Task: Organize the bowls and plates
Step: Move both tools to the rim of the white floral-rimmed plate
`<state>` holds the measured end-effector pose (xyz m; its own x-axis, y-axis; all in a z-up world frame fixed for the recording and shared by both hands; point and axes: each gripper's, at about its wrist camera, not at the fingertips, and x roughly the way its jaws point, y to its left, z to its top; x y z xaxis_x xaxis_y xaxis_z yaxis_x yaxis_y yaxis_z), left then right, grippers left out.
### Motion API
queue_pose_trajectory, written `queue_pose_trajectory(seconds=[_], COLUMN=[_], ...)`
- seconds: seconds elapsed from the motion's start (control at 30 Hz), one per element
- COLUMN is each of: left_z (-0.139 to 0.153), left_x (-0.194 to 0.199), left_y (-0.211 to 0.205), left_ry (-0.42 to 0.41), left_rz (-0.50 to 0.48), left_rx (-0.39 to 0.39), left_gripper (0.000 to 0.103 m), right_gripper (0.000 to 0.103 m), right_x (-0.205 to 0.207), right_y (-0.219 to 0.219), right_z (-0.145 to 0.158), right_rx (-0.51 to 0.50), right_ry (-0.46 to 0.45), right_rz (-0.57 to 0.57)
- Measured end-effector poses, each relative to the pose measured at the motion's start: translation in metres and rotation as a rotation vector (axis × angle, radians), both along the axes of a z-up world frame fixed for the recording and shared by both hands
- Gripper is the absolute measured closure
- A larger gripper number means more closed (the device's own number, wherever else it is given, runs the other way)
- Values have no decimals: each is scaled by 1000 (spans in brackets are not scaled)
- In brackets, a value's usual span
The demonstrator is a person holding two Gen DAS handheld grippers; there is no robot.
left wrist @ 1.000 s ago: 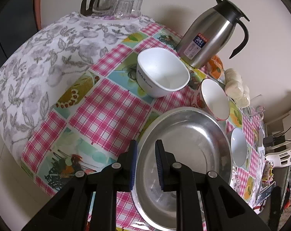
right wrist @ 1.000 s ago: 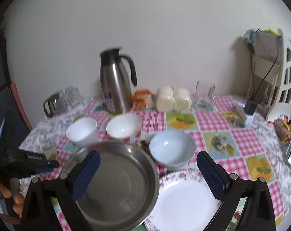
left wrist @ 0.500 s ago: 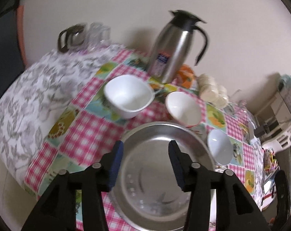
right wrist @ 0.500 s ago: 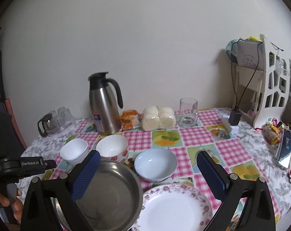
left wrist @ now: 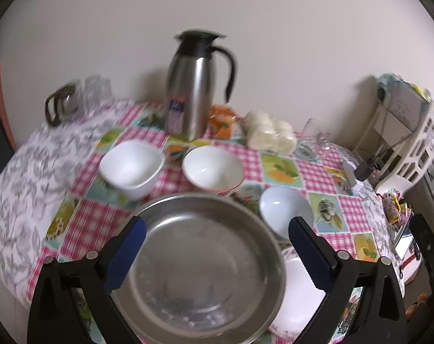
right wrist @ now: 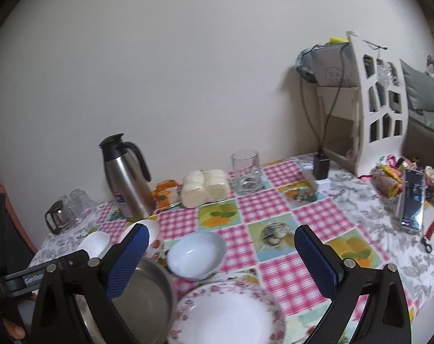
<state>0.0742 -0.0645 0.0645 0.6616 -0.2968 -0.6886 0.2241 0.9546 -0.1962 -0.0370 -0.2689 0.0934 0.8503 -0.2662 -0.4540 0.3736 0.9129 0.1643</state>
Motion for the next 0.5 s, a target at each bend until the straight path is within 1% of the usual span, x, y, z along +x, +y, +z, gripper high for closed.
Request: queue_pose_trajectory(seconds=[0.07, 0.1, 0.2, 0.23, 0.37, 0.43, 0.5], left_z=[4, 6, 12, 13, 13, 12, 10], left_x=[-6, -9, -18, -20, -31, -36, -39], left_y=[-10, -15, -31, -37, -59, -70, -81], left_ry=[-38, -55, -102, -112, -122, -124, -93], left_rz=[-27, -40, -81, -97, -159, -186, -227], left_rx=[8, 11, 11, 10, 21, 16, -10], left_gripper=[3, 3, 3, 3, 3, 3, 3], right_gripper=[0, 0, 0, 0, 0, 0, 0], right_x=[-5, -11, -21, -22, -26, -26, -27], right_y=[-6, -11, -20, -23, -36, -42, -48], right_z=[2, 3, 6, 7, 5, 2, -1], right_rx=[-8, -16, -28, -27, -24, -38, -36], right_ry=[-16, -39, -84, -86, -76, -48, -30], right_rz=[-21, -38, -41, -48, -75, -95, -96])
